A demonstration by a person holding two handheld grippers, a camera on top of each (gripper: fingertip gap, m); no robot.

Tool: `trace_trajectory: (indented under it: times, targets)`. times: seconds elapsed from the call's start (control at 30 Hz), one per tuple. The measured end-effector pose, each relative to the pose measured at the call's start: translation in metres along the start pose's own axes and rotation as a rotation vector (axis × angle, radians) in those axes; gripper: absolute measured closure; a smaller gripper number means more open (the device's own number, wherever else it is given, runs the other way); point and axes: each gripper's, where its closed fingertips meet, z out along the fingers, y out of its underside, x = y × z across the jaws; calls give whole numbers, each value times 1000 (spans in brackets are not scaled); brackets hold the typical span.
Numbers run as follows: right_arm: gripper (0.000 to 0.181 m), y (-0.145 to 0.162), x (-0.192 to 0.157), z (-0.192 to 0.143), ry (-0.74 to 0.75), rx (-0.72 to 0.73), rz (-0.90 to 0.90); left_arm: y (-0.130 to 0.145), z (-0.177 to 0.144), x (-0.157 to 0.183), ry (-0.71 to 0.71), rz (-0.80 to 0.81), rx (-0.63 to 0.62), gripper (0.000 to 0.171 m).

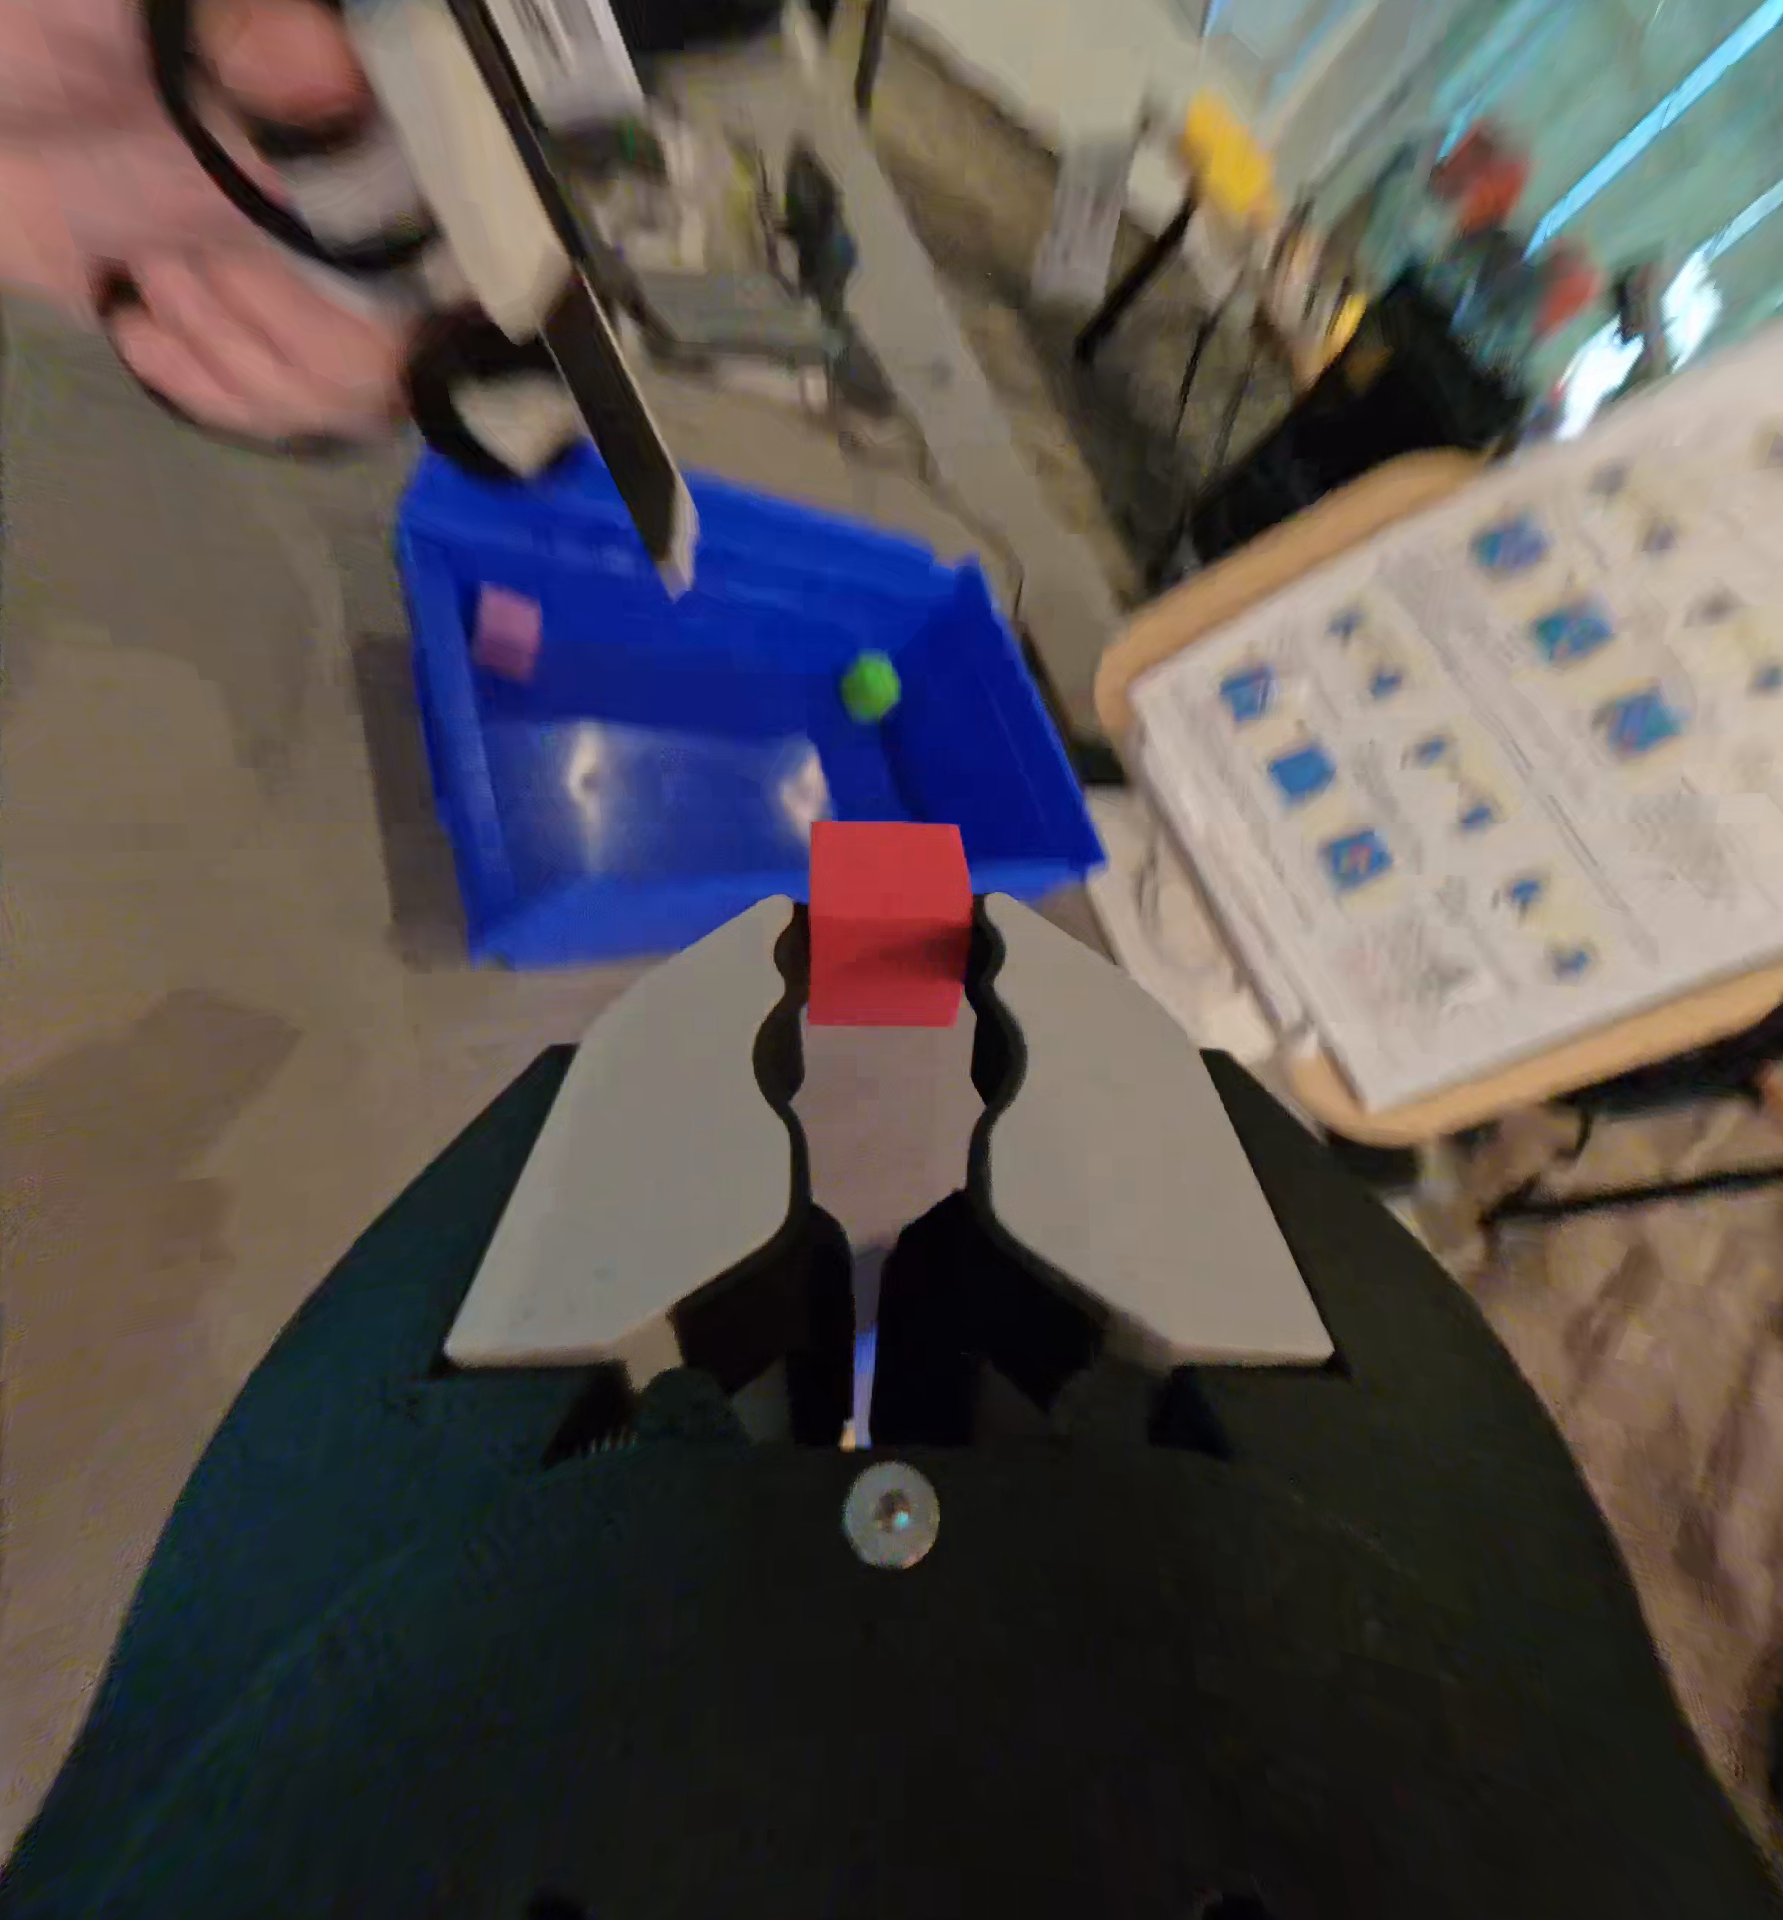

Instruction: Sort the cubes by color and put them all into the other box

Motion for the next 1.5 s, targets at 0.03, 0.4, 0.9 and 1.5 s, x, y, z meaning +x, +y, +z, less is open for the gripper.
trace_trajectory:
  times: [0.03, 0.4, 0.9, 1.5]
  targets:
    - [152, 19, 10, -5, -12, -89, 34, 1, -4, -1, -58, 51, -17, 110]
    - [152, 234, 37, -45, -247, -910, 219, 9, -29, 3, -291, 272, -34, 110]
    - [152, 288, 95, -13, -153, -986, 221, 8, -33, -8, -345, 281, -64, 114]
    - [150, 355, 100, 38, -270, -1179, 447, 14, -37, -22, -396, 277, -124, 114]
